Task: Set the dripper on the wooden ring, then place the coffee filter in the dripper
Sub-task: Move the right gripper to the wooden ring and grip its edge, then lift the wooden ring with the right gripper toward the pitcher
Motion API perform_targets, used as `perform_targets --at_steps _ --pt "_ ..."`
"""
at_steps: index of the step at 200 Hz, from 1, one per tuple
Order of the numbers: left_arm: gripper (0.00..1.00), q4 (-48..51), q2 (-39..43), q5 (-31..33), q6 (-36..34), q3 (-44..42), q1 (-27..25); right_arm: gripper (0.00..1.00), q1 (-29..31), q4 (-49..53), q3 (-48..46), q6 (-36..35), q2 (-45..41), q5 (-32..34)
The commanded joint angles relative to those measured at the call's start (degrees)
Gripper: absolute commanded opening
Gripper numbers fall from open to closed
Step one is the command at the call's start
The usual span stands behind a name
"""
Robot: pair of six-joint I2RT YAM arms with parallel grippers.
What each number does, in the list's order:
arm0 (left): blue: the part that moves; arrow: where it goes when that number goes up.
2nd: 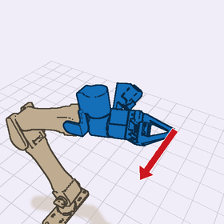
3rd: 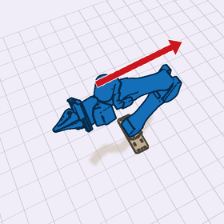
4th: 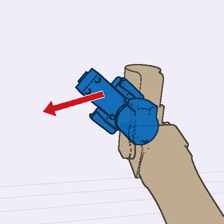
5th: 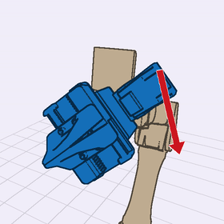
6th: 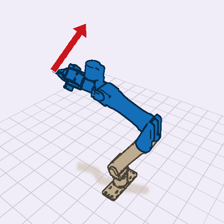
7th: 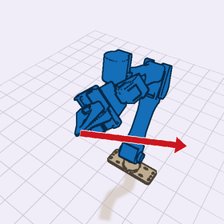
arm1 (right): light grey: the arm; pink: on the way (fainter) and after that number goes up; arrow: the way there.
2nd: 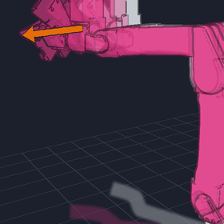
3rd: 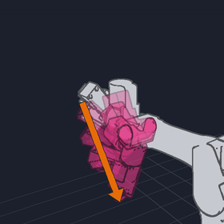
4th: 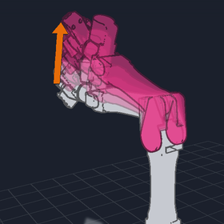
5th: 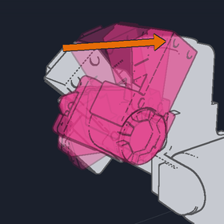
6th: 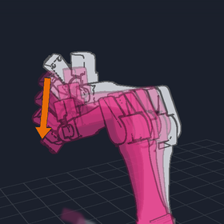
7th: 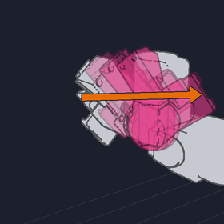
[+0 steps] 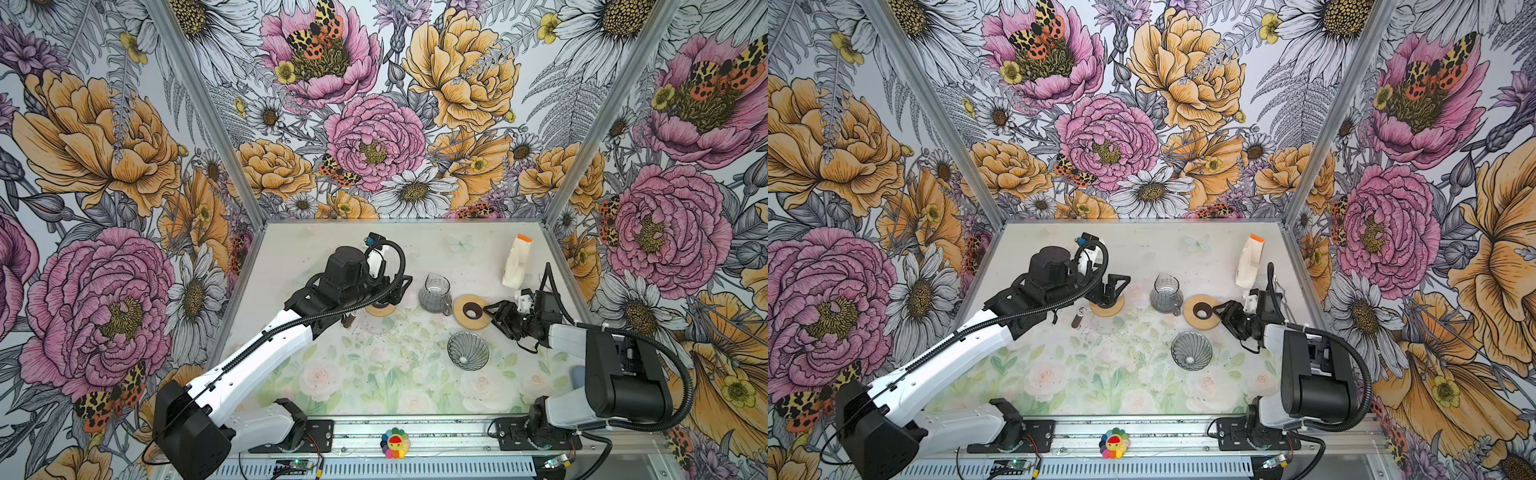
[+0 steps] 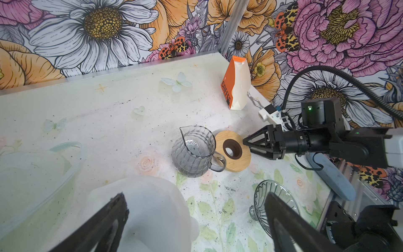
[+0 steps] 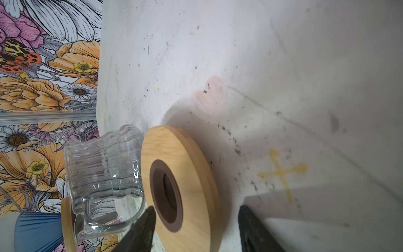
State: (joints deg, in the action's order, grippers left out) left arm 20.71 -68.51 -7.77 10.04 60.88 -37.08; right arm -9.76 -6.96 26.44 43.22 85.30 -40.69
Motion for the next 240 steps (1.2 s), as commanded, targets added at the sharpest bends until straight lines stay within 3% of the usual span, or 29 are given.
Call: perform_targets --at_steps 1,107,159,205,240 --pt "0.99 -1.0 0.1 -0.4 -0.2 1.9 -0.6 0.61 -0.1 -2.3 -1.2 1.5 3.4 0.1" --pt "0.99 -0.8 -1.0 -0.6 -0.3 2.4 -0.6 0.60 3.0 2.0 1.9 0.9 5.0 1.2" --pt "0.99 -0.9 -1.0 -0.7 0.0 2.2 -0.6 0.48 4.9 0.9 3.3 1.3 6.5 2.8" --pt "0.99 -0.9 -0.8 -0.7 0.0 1.9 -0.6 0.41 4.7 3.9 3.7 -0.1 2.3 5.2" --pt "0.99 -0.9 -1.3 -0.9 0.2 2.0 -0.6 0.30 4.6 4.5 5.0 -1.0 0.6 6.4"
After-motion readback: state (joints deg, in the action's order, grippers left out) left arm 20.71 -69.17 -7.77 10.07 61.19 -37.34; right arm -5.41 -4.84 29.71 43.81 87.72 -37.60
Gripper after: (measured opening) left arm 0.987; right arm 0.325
